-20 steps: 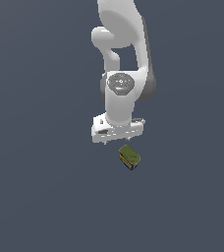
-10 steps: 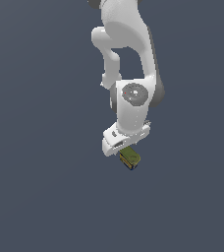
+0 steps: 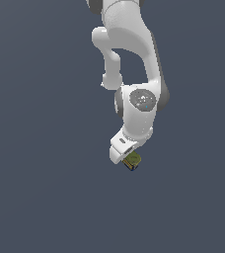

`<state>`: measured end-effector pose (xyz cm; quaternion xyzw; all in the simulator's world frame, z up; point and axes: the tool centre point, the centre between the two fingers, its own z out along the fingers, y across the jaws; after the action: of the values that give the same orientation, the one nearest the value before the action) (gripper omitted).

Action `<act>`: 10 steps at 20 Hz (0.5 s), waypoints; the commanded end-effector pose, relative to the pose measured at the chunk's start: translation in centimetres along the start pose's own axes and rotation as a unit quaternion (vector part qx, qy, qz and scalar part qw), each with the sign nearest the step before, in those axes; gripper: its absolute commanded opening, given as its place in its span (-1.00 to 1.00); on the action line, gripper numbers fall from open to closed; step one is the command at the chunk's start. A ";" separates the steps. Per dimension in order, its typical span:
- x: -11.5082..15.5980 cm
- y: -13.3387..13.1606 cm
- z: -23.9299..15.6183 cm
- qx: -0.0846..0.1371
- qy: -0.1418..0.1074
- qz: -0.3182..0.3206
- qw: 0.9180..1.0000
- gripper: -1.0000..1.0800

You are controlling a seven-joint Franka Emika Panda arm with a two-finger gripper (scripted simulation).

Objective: Pick up the object and move it to a goal position.

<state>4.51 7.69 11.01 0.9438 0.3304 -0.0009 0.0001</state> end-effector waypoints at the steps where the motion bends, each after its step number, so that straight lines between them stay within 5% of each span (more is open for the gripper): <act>1: 0.2 -0.1 0.1 0.000 0.001 -0.009 1.000 0.92; 10: 0.2 -0.1 1.5 0.000 0.001 -0.009 1.000 0.92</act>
<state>4.65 7.89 10.08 0.9410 0.3383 0.0004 0.0002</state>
